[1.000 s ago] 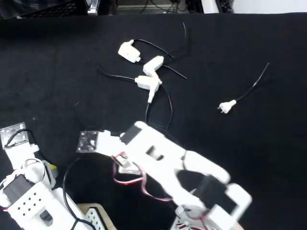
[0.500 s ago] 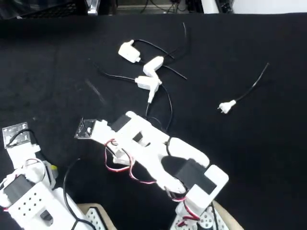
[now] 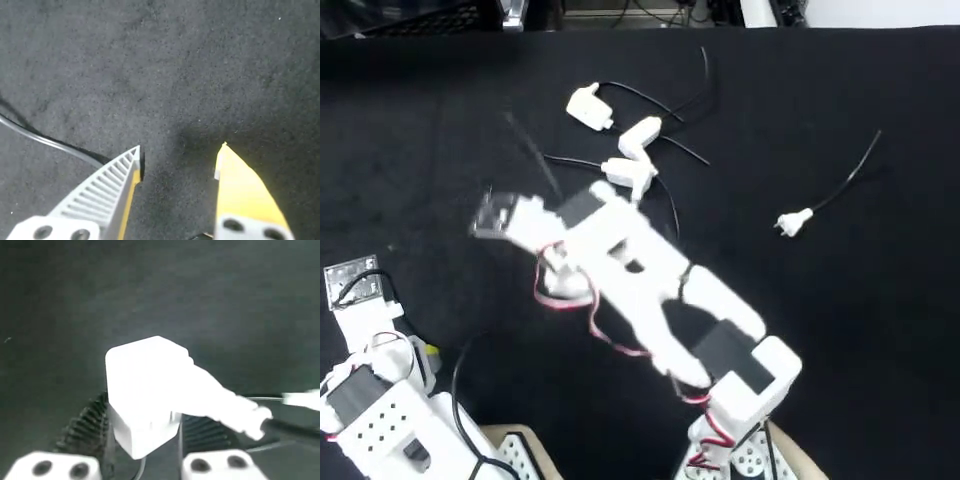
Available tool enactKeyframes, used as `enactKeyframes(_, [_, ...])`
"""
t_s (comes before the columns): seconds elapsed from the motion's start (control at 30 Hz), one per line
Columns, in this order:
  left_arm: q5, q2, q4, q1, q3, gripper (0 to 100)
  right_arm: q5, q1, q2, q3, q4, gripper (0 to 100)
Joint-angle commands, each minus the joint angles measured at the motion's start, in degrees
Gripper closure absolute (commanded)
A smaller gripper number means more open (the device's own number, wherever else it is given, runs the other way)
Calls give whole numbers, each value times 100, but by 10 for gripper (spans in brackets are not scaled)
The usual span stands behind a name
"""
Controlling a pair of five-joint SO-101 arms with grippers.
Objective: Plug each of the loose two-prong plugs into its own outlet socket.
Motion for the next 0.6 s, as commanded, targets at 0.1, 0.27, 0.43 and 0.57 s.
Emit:
enactKeyframes(0.1, [-44,-44,-97,-48,-22,754,176,1363,31,-2062,53,956])
enactKeyframes(0.27, [-44,-44,-97,-48,-22,753,255,1776,40,-2308,-791,956])
enactKeyframes(0.43, [-44,-44,-97,-48,-22,753,246,1846,470,-1727,-2356,956])
enactKeyframes(0.57, [-44,-44,-88,-48,-22,753,237,1758,1235,-1569,-3393,956])
